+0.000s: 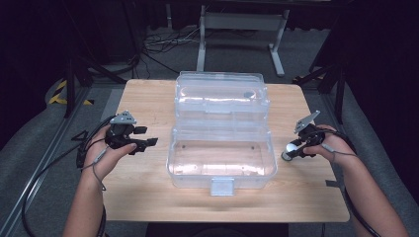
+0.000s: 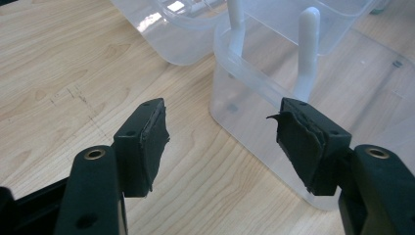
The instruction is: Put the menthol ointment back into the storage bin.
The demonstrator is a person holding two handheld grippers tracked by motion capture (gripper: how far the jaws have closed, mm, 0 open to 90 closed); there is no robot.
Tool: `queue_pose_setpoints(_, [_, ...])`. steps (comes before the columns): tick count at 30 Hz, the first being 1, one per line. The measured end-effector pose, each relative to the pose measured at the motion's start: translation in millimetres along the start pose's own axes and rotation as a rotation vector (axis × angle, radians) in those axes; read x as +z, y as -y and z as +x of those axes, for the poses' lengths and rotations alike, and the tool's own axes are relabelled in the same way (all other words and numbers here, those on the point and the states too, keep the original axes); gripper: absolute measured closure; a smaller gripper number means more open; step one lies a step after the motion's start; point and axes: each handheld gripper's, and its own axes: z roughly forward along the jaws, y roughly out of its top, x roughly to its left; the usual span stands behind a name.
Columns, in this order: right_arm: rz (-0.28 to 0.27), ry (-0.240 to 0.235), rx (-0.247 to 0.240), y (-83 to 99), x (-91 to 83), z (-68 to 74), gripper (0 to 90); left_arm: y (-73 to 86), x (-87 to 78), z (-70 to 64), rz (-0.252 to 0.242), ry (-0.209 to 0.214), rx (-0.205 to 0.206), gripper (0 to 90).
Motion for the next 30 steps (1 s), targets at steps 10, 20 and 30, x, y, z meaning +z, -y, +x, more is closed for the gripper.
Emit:
queue_pose_setpoints(10, [-0.019, 0.010, -0.024, -9.2, -21.4, 10.5, 50.6, -0.2, 0.3, -0.3, 0.001, 0.000, 0.004, 36.2])
queue_pose_setpoints(20, [-0.039, 0.019, -0.042, -19.0, -42.5, 21.2, 50.6, 0.2, -0.2, 0.6, 0.000, -0.001, 0.002, 36.2])
queue_pose_setpoints(30, [-0.068, 0.029, -0.079, -31.6, -60.6, 32.3, 50.6, 0.1, 0.4, 0.7, 0.003, -0.004, 0.001, 36.2])
